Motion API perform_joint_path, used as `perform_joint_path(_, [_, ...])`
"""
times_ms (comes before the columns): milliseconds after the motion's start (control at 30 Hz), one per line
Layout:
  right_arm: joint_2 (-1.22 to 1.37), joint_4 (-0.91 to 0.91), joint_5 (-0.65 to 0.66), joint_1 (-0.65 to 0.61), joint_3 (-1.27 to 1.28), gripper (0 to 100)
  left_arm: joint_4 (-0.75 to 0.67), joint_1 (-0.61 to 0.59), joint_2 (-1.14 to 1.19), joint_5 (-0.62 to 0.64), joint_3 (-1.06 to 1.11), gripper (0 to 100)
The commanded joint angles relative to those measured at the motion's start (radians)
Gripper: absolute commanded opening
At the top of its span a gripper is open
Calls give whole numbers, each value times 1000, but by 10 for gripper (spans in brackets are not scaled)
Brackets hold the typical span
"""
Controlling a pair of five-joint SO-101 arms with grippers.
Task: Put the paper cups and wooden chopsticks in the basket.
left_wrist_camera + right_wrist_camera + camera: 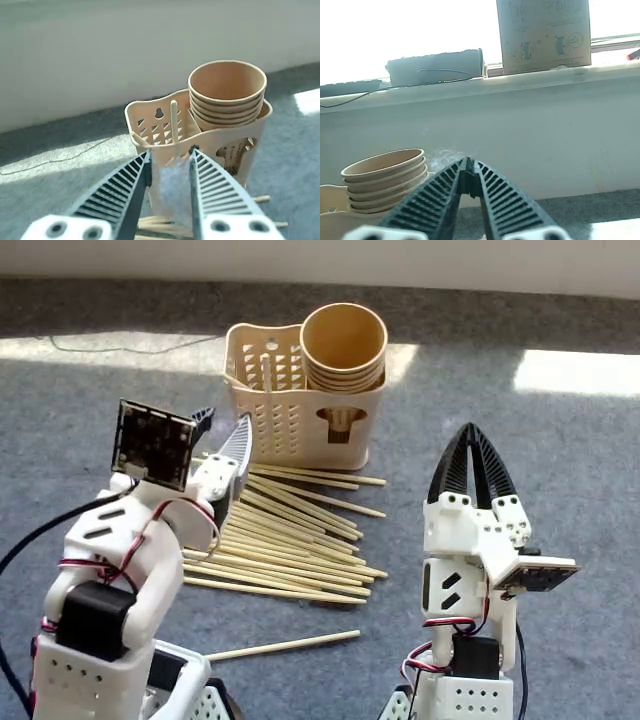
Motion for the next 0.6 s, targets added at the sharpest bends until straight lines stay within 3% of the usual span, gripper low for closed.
perform_joint_path(0, [-16, 7, 3, 12, 90, 6, 129, 47, -25, -97, -42, 133])
perform_joint_path(300, [-15, 7, 2, 76, 84, 6, 451, 348, -21, -296, -27, 82])
perform_joint_path(567, [-15, 5, 0, 88, 84, 6, 486, 576, -21, -299, 166, 85])
